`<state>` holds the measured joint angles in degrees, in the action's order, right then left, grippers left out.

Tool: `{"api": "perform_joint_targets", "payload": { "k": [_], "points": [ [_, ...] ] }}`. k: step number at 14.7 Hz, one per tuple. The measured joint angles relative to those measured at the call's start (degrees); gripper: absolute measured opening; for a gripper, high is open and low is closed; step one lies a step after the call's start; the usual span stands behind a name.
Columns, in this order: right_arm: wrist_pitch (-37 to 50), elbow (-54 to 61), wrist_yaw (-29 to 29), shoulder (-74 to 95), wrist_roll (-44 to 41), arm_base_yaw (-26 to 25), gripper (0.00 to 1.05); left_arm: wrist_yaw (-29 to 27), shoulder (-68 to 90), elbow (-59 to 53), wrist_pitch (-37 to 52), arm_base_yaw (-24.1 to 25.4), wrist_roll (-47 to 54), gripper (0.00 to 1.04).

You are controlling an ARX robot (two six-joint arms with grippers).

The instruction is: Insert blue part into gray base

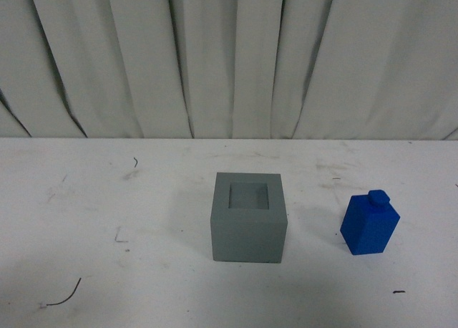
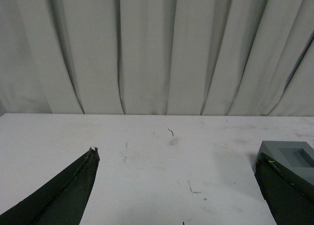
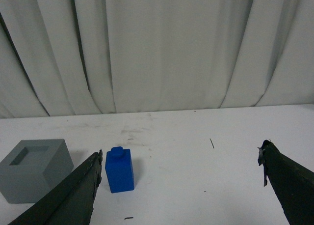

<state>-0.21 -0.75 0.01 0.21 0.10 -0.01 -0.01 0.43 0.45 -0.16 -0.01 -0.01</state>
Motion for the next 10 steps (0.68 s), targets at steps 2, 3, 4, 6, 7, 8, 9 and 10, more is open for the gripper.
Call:
{"api": "perform_joint_targets", "payload": {
  "k": [2, 3, 4, 6, 7, 8, 9, 10],
  "points": [
    [0.0, 0.0, 0.0, 0.0, 0.0, 0.0, 0.98, 0.0, 0.0, 0.0, 0.0, 0.0, 0.0, 0.98],
    [0.0, 0.0, 0.0, 0.0, 0.0, 0.0, 0.98, 0.0, 0.0, 0.0, 0.0, 0.0, 0.0, 0.98],
    [0.0, 0.0, 0.0, 0.0, 0.0, 0.0, 0.98, 0.0, 0.0, 0.0, 0.0, 0.0, 0.0, 0.98],
    [0.0, 0.0, 0.0, 0.0, 0.0, 0.0, 0.98, 0.0, 0.0, 0.0, 0.0, 0.0, 0.0, 0.98],
    [0.0, 0.0, 0.0, 0.0, 0.0, 0.0, 0.98, 0.0, 0.0, 0.0, 0.0, 0.0, 0.0, 0.98],
    [0.0, 0.0, 0.0, 0.0, 0.0, 0.0, 0.98, 0.0, 0.0, 0.0, 0.0, 0.0, 0.0, 0.98],
    [0.0, 0.0, 0.0, 0.0, 0.0, 0.0, 0.98, 0.0, 0.0, 0.0, 0.0, 0.0, 0.0, 0.98],
    [0.0, 0.0, 0.0, 0.0, 0.0, 0.0, 0.98, 0.0, 0.0, 0.0, 0.0, 0.0, 0.0, 0.98]
  ]
}}
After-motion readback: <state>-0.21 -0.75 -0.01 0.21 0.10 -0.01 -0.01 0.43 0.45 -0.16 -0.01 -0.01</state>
